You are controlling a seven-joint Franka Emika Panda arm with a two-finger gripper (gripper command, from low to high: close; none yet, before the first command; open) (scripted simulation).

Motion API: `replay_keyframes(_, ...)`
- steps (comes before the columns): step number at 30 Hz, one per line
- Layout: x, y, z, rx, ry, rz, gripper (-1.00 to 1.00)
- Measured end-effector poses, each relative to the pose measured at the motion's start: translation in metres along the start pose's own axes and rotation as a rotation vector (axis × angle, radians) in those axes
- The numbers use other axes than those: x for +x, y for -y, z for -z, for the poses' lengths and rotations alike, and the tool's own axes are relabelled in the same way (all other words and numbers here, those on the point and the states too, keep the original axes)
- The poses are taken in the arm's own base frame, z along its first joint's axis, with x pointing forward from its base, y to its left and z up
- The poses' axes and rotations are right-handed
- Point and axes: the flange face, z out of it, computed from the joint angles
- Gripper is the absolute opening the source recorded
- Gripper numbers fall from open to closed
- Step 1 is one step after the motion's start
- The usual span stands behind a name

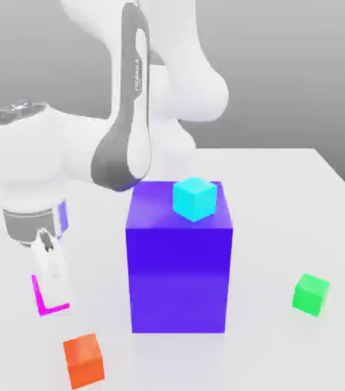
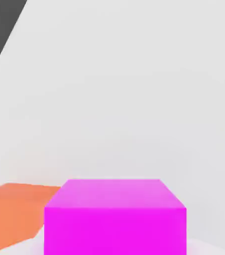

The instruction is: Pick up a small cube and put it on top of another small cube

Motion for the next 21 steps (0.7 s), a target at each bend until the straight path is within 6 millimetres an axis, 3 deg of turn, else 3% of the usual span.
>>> replay_keyframes(5, -0.113, 0.014, 0.009, 0.008, 0.019, 0.455, -1.0)
replay_keyframes(10, -0.218, -0.001, 0.019, 0.016, 0.034, 0.895, -1.0)
replay_keyframes(17, -0.351, -0.062, 0.032, 0.026, 0.047, 1.509, -1.0)
replay_keyframes(20, -0.395, -0.107, 0.032, 0.005, 0.048, 1.784, -1.0)
replay_keyframes(21, -0.399, -0.121, 0.028, -0.015, 0.046, 1.846, -1.0)
